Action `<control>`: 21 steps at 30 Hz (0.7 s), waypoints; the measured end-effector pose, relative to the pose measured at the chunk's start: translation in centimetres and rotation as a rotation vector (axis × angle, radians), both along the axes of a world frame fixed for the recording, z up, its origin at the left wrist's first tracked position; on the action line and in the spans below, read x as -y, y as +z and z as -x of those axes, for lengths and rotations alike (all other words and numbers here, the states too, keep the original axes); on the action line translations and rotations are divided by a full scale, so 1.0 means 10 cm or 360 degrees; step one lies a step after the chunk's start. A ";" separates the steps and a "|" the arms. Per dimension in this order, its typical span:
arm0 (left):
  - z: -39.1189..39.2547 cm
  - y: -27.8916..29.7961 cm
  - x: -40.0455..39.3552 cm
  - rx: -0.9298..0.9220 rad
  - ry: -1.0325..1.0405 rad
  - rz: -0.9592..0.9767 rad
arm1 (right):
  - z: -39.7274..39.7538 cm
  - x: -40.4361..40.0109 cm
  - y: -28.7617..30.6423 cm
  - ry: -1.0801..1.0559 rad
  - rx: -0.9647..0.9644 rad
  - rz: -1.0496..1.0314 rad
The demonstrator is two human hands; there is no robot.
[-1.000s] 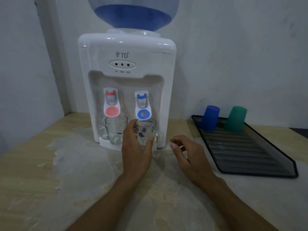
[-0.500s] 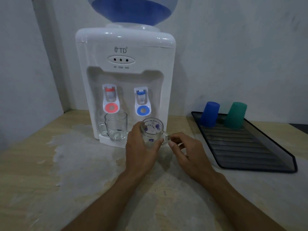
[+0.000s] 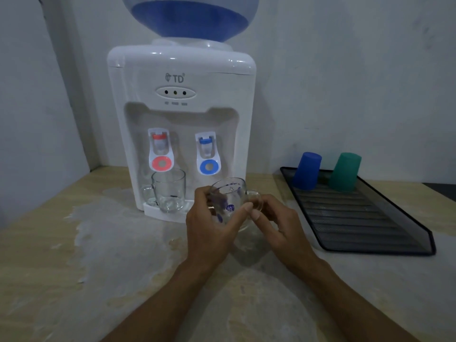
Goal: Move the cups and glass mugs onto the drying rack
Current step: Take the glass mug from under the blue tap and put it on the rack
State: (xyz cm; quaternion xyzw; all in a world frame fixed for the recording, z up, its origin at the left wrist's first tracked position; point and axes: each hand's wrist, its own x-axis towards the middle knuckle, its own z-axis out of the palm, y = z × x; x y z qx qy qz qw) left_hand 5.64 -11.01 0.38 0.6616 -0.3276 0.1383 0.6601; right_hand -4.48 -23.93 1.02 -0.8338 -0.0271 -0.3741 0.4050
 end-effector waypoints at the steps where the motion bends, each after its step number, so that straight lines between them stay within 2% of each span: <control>1: 0.01 0.01 0.00 -0.0018 -0.0011 0.0023 | 0.00 -0.01 0.00 0.0032 -0.0020 -0.0065; 5: 0.03 0.00 0.00 -0.0053 -0.0029 0.0064 | -0.01 -0.03 -0.01 0.0050 -0.0058 -0.0190; 9: 0.09 0.03 -0.01 -0.0126 -0.0095 0.0046 | -0.05 -0.06 -0.05 -0.0133 0.0061 -0.0179; 12: 0.13 0.03 0.00 -0.0065 -0.0196 -0.0001 | -0.08 -0.06 -0.06 -0.0262 0.0155 -0.0194; 16: 0.24 0.07 0.00 0.0111 -0.0287 -0.0123 | -0.08 -0.03 -0.05 -0.0328 0.0161 -0.0433; 21: 0.31 0.17 -0.05 0.0171 -0.0392 -0.0113 | -0.04 -0.03 0.04 -0.0175 0.0053 -0.0808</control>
